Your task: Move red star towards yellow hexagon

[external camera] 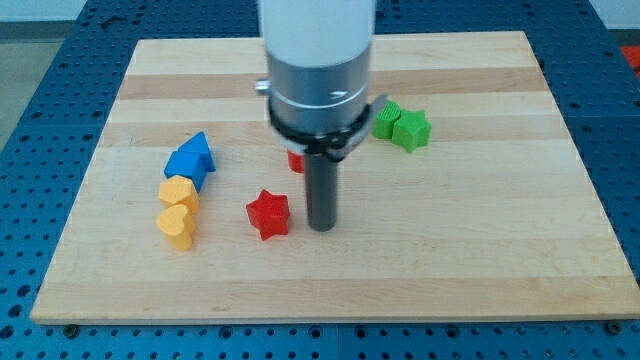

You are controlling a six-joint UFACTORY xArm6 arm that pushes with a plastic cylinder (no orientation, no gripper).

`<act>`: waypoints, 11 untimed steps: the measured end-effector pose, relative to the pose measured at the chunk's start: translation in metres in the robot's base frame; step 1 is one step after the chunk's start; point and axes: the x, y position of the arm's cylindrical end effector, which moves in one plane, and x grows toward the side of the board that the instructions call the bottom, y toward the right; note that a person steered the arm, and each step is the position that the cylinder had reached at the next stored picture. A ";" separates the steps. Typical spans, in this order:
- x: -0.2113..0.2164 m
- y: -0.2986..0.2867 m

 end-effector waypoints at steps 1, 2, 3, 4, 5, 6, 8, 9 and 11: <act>0.010 -0.014; 0.017 -0.055; 0.019 -0.063; 0.019 -0.057; 0.019 -0.004; 0.006 0.005; -0.023 -0.006; -0.016 -0.010; -0.013 -0.030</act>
